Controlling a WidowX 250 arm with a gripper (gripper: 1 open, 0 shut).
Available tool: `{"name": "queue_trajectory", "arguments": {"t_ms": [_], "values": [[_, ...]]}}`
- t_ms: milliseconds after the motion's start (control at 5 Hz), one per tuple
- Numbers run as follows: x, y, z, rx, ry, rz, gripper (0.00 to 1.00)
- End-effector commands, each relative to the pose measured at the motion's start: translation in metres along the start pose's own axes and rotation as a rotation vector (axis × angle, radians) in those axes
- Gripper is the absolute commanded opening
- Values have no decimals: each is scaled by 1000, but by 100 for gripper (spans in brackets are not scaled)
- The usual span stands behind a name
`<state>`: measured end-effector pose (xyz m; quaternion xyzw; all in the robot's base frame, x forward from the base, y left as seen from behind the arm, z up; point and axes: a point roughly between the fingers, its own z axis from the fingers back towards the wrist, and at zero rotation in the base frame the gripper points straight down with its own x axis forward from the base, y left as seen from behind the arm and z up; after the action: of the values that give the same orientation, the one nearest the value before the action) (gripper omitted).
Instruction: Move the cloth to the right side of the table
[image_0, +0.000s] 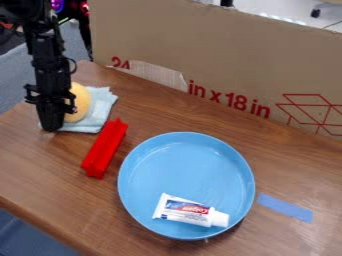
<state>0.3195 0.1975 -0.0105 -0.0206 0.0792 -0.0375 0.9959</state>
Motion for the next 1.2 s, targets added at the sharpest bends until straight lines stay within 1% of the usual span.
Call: {"name": "queue_trajectory", "arguments": {"t_ms": [0, 200, 400, 600, 800, 1000], "values": [[-2, -2, 11, 30, -37, 12, 0], [4, -2, 3, 25, -47, 18, 0], [15, -3, 10, 25, -62, 24, 0], [-1, -5, 17, 13, -78, 18, 0], [-10, -10, 12, -13, -121, 15, 0], [-20, -9, 14, -37, -140, 1, 0]]}}
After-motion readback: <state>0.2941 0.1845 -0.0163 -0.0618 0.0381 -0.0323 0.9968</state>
